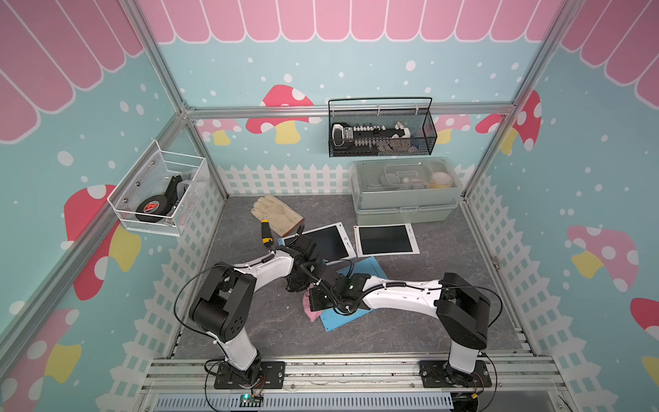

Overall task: Wipe the drawing tablet
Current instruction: Wipe the dirt from the drawing tablet.

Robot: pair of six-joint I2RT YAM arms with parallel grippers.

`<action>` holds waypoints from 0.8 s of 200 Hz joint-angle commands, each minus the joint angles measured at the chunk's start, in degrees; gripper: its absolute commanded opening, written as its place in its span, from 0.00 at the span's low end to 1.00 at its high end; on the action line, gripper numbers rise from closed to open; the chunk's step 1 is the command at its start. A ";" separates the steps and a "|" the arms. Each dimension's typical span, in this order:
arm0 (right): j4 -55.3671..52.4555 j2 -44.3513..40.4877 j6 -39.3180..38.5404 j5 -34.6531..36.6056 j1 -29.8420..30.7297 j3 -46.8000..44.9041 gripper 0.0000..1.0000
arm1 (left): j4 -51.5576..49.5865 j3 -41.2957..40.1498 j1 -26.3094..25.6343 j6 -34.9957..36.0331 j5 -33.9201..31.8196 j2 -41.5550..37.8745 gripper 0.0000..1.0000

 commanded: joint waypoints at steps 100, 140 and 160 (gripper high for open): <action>-0.55 -2.09 1.03 1.92 -4.24 -6.87 0.00 | -0.57 -2.05 0.23 1.20 -0.69 4.62 0.19; 8.25 1.97 2.89 0.75 -4.03 -7.64 0.00 | -0.49 -2.40 0.30 1.10 -0.33 4.33 0.18; 7.81 0.57 5.13 1.49 -6.63 -11.17 0.00 | -0.53 -2.46 0.31 1.15 -0.42 3.98 0.18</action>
